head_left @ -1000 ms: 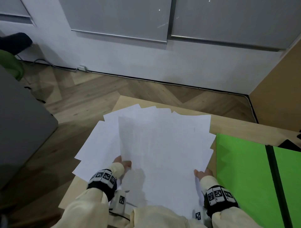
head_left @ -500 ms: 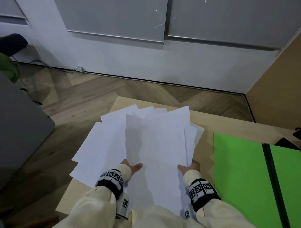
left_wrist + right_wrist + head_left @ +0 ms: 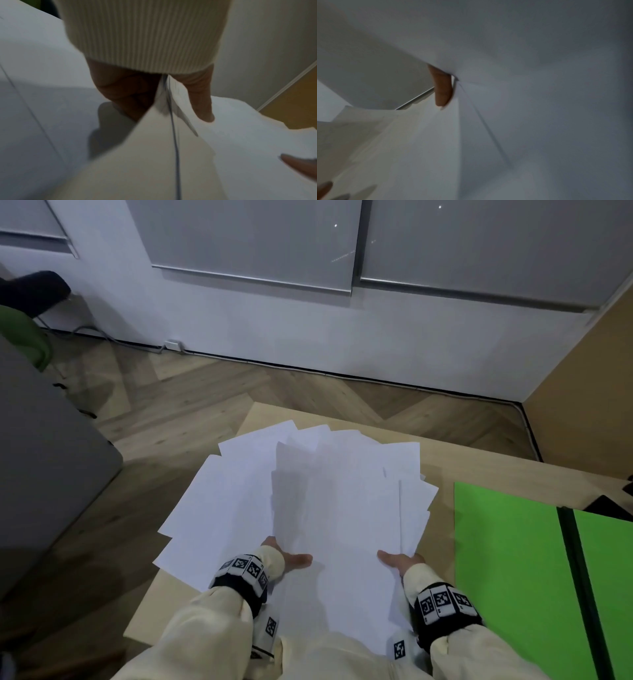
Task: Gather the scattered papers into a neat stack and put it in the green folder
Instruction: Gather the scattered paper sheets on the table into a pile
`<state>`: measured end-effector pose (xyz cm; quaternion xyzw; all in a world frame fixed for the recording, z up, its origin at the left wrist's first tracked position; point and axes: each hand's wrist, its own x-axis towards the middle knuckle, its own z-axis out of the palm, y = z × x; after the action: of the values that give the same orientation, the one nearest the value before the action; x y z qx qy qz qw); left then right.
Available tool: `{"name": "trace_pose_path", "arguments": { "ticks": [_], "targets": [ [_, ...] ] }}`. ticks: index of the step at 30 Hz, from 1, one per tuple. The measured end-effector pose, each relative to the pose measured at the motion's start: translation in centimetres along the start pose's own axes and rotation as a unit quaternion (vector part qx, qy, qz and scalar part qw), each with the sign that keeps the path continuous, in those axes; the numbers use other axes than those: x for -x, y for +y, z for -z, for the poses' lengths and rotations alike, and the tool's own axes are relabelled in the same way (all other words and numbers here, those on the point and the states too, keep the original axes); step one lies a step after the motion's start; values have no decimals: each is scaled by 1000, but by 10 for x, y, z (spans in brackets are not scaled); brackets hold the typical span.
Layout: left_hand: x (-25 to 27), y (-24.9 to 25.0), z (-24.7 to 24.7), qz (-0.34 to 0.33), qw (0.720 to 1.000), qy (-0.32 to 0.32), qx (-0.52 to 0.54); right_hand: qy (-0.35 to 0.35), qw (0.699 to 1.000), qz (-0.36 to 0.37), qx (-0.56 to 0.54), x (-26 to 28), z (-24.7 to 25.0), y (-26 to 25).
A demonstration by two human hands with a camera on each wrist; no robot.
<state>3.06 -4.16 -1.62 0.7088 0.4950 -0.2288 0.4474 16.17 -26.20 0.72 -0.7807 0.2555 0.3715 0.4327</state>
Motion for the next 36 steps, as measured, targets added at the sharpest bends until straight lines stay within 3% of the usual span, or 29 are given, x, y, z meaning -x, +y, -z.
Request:
{"name": "trace_pose_path", "arguments": {
  "ticks": [3,5,8,11,21,25,30,33,36],
  "targets": [
    [0,-2,14,4,997,52,62,29,999,19,36,-4,9,2],
    [-4,-14,32,16,985,135,104,57,997,42,38,-5,15,4],
    [-5,-41,59,101,964,238,63,90,993,68,44,-5,22,8],
    [2,-59,69,207,935,288,-4,111,990,75,53,-5,20,14],
    [1,-59,75,197,940,273,-63,132,987,92,-3,5,28,9],
    [-5,-56,76,132,960,244,38,125,989,77,-9,6,33,6],
    [-4,-41,73,42,974,210,71,64,994,65,55,0,38,12],
    [-4,-37,78,28,956,245,160,80,993,60,62,-1,38,6],
    [2,-46,82,79,890,287,345,109,990,60,65,-2,37,2]
  ]
}}
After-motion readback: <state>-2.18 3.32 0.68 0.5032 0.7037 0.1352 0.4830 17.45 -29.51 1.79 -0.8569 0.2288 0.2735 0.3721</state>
